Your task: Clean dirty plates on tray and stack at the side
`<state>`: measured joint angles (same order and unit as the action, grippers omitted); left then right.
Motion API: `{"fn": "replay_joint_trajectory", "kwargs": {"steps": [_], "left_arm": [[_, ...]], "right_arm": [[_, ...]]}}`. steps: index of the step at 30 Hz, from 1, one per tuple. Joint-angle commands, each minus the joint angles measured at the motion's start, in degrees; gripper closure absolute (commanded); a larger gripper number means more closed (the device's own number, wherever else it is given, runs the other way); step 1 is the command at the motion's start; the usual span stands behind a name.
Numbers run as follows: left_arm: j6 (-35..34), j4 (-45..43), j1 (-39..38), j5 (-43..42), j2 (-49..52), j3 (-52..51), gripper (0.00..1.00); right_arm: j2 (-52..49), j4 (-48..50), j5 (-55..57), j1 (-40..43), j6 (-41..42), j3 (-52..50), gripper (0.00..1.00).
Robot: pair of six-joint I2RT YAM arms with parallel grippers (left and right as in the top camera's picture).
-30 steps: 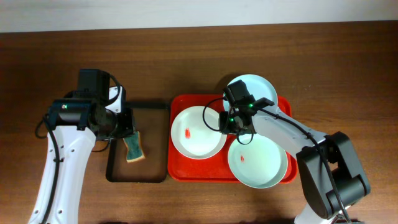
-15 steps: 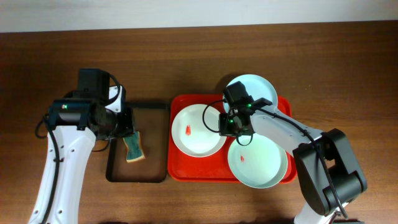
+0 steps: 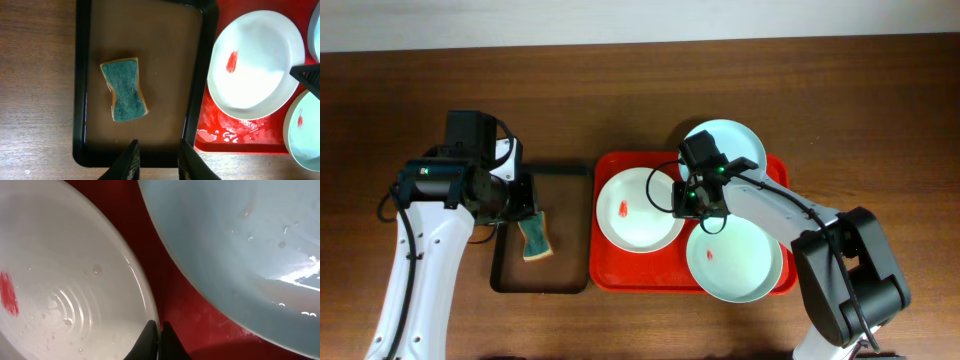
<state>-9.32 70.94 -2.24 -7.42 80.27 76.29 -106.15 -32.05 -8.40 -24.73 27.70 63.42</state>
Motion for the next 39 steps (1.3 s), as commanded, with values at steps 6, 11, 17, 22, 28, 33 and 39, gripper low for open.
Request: {"fn": "replay_joint_trajectory", "kwargs": {"steps": [6, 11, 17, 22, 28, 33, 39], "left_arm": [[-6.5, -0.6, -0.2, 5.3, 7.2, -0.5, 0.7], [-6.5, -3.2, -0.2, 3.0, 7.7, -0.5, 0.78], [-6.5, -2.9, -0.2, 5.7, 11.7, -2.3, 0.66], [-6.5, -10.8, -0.2, 5.8, 15.4, -10.9, 0.64], [-6.5, -21.2, -0.2, 5.8, 15.6, -18.3, 0.68], [-6.5, -21.0, -0.2, 8.8, 15.6, -18.3, 0.68], [-6.5, -23.2, -0.2, 8.7, 15.6, -20.9, 0.73]], "right_arm": [[-0.7, -1.1, 1.2, 1.1, 3.0, -0.5, 0.96], [-0.7, -0.7, 1.2, 1.1, 3.0, -0.5, 0.95], [-0.7, -0.5, 1.2, 1.1, 3.0, -0.5, 0.89], [-0.7, -0.5, 1.2, 1.1, 3.0, -0.5, 0.85], [-0.7, -0.5, 1.2, 1.1, 3.0, -0.5, 0.85], [-0.7, -0.5, 1.2, 1.1, 3.0, -0.5, 0.84], [-0.7, -0.5, 1.2, 1.1, 3.0, -0.5, 0.84]]}}
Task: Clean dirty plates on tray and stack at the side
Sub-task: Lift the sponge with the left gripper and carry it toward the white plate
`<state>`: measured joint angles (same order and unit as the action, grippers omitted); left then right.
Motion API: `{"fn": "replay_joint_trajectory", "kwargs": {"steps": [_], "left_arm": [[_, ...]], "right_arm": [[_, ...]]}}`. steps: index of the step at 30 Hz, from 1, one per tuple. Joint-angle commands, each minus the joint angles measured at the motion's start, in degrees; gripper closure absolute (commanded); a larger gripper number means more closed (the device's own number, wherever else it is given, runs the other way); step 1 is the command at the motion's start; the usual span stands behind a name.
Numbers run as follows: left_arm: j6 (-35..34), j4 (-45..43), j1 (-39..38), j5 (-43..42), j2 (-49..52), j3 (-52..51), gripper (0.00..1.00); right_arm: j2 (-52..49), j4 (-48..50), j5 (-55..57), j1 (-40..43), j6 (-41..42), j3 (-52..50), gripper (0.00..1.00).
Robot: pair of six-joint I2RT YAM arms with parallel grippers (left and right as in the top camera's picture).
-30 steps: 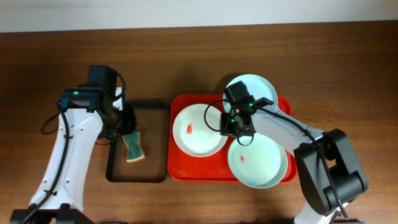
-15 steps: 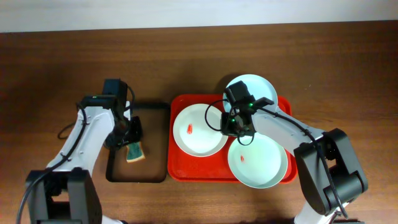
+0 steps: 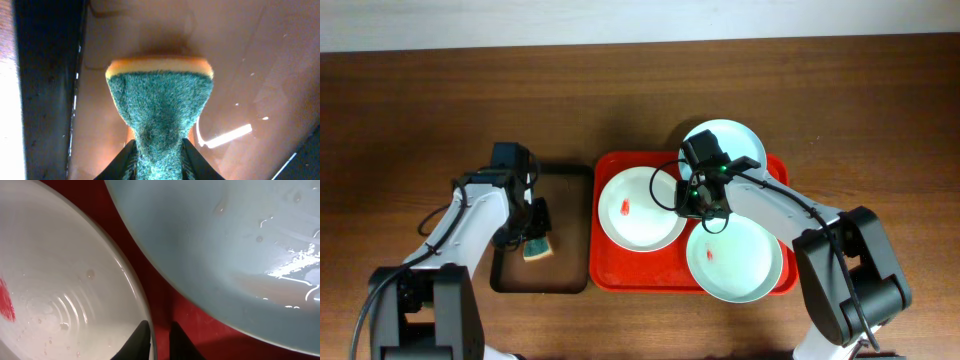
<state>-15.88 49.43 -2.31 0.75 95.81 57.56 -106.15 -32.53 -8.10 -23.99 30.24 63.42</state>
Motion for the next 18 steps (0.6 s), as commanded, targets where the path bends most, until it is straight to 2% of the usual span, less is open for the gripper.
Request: {"fn": "replay_joint_trajectory", "kwargs": {"steps": [1, 3, 5, 6, 7, 8, 11, 12, 13, 14, 15, 17, 18], "left_arm": [[0.1, -3.0, -0.2, 0.5, 0.1, -3.2, 0.73], [0.1, -4.3, -0.2, 0.5, 0.1, -4.7, 0.74], [0.1, -5.0, -0.2, 0.5, 0.1, -4.9, 0.84], [0.1, -5.1, -0.2, 0.5, 0.1, -4.9, 0.86], [0.1, -5.1, -0.2, 0.5, 0.1, -4.9, 0.85], [0.1, -5.0, -0.2, 0.5, 0.1, -4.9, 0.8], [0.1, -4.9, -0.2, 0.5, 0.1, -5.7, 0.76], [0.1, -5.0, -0.2, 0.5, 0.1, -6.0, 0.78], [0.1, -5.1, -0.2, -0.5, 0.1, -6.2, 1.0], [0.1, -5.5, -0.2, -2.8, 0.1, -5.9, 1.0], [0.1, -5.2, -0.2, -4.2, 0.0, -4.5, 1.0], [0.5, -2.0, -0.2, -5.0, -1.2, 1.6, 1.0], [5.2, -0.7, -0.2, -7.0, -2.4, 5.2, 1.0]], "right_arm": [[-0.7, 0.0, 0.9, 0.4, 0.5, -0.5, 0.84], [-0.7, 0.0, 0.9, 0.4, 0.5, -0.5, 0.84], [-0.7, 0.0, 0.9, 0.4, 0.5, -0.5, 0.84], [-0.7, 0.1, 0.9, 0.4, 0.5, -0.5, 0.84], [-0.7, 0.0, 0.9, 0.4, 0.5, -0.5, 0.83], [-0.7, 0.0, 0.9, 0.4, 0.5, -0.5, 0.78], [-0.7, 0.0, 0.9, 0.4, 0.5, -0.5, 0.77], [-0.7, 0.0, 0.9, 0.4, 0.5, -0.5, 0.77], [-0.7, 0.0, 0.9, 0.4, 0.5, -0.5, 0.76], [-0.7, 0.0, 0.8, 0.4, 0.5, -0.5, 0.7], [-0.7, 0.0, 0.8, 0.4, 0.5, -0.5, 0.59], [-0.7, 0.0, 0.8, 0.4, 0.5, -0.5, 0.59], [-0.7, 0.0, 0.8, 0.4, 0.5, -0.5, 0.65]]}}
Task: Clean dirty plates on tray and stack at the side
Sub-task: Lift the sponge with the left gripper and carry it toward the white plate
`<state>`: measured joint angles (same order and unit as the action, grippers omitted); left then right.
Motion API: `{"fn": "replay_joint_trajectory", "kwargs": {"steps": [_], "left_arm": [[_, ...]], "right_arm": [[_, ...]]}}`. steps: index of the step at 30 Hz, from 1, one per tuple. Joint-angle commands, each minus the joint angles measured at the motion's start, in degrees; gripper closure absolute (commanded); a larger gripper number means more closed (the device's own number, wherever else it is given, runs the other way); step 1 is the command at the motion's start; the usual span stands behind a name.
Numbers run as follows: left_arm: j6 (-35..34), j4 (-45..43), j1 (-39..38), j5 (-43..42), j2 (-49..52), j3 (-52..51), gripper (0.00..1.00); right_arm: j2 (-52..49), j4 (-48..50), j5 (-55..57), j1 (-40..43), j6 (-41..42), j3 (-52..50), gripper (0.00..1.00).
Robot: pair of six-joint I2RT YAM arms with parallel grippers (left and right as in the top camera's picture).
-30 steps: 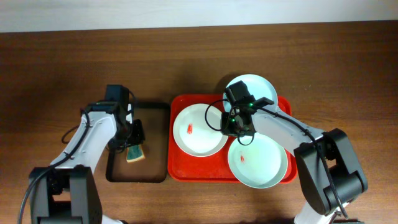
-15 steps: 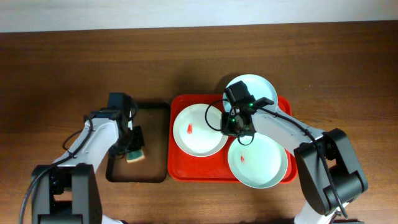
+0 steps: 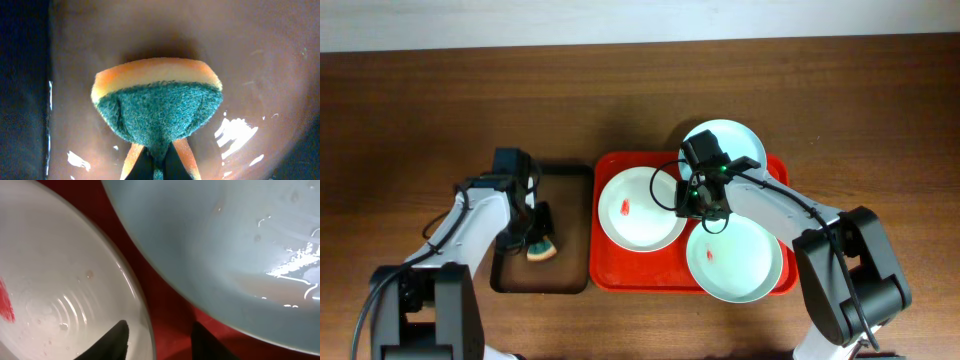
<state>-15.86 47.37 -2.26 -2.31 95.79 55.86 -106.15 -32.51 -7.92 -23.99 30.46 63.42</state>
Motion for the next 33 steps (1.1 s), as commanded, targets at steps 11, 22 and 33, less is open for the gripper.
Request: {"fn": "replay_joint_trajectory", "kwargs": {"steps": [11, 22, 33], "left_arm": [[14.2, 0.1, -4.9, -4.8, -2.8, 6.5, 1.0], [12.0, -5.8, -4.9, -4.7, 4.2, 1.5, 1.0], [9.0, 10.1, -5.0, 4.2, 4.2, 20.4, 1.0]], "right_arm": [[-0.7, 0.5, -2.3, 0.4, 0.2, -0.5, 0.91], [-0.7, 0.9, -2.3, 0.4, 0.3, -0.5, 0.59], [-0.7, 0.6, -3.5, 0.4, 0.3, -0.5, 0.96]]}}
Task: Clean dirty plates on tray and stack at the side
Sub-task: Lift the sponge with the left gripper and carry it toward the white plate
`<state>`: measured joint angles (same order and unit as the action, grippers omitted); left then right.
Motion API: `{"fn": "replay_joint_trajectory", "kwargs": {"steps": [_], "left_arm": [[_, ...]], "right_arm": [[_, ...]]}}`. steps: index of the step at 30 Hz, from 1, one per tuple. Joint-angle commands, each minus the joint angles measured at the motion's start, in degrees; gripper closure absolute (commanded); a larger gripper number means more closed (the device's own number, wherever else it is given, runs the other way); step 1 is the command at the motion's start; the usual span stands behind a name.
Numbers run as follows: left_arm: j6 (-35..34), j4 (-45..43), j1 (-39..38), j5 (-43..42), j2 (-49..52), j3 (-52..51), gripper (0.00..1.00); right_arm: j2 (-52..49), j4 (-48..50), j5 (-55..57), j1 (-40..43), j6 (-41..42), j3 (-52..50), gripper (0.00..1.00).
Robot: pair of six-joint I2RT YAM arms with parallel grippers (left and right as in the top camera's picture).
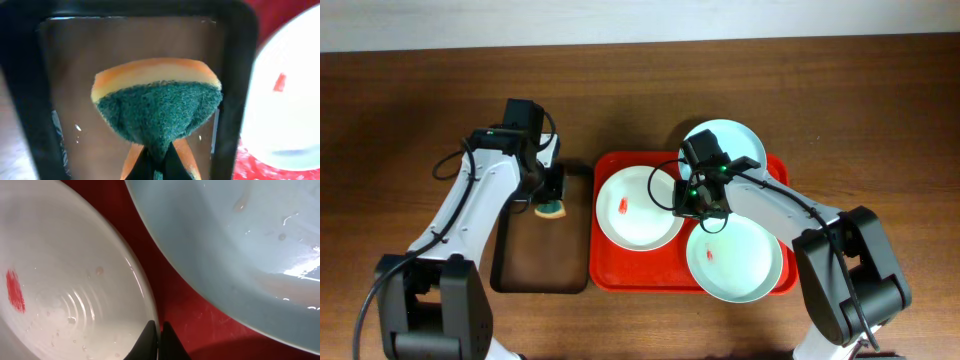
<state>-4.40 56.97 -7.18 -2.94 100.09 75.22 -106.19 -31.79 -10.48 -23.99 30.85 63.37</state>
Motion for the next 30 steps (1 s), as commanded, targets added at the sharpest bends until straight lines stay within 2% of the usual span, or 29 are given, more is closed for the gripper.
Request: {"fn": "replay_joint_trajectory", "kwargs": {"steps": [1, 9, 12, 24, 28, 30], "left_arm": [[-2.4, 0.7, -0.1, 4.3, -0.1, 1.1, 1.0], [0.2, 5.0, -4.9, 2.3, -0.1, 7.1, 1.0], [0.2, 5.1, -4.9, 3.4, -0.1, 7.1, 1.0], [1.1, 5.1, -5.5, 3.4, -0.1, 7.1, 1.0], [1.5, 2.7, -5.6, -1.8, 0.0, 7.3, 1.0], [1.5, 0.7, -6.2, -1.7, 0.0, 7.4, 1.0]], "right_arm": [[-0.6, -0.1, -1.3, 0.4, -0.1, -0.5, 0.96], [0.0, -1.8, -0.2, 0.4, -0.6, -0.4, 0.96], [0.1, -5.3, -0.2, 0.4, -0.5, 1.8, 0.96], [0.1, -5.3, -0.3, 0.4, -0.5, 1.9, 0.96], [0.1, -5.4, -1.7, 0.4, -0.5, 1.9, 0.96], [0.1, -5.5, -1.7, 0.4, -0.5, 1.9, 0.96]]}}
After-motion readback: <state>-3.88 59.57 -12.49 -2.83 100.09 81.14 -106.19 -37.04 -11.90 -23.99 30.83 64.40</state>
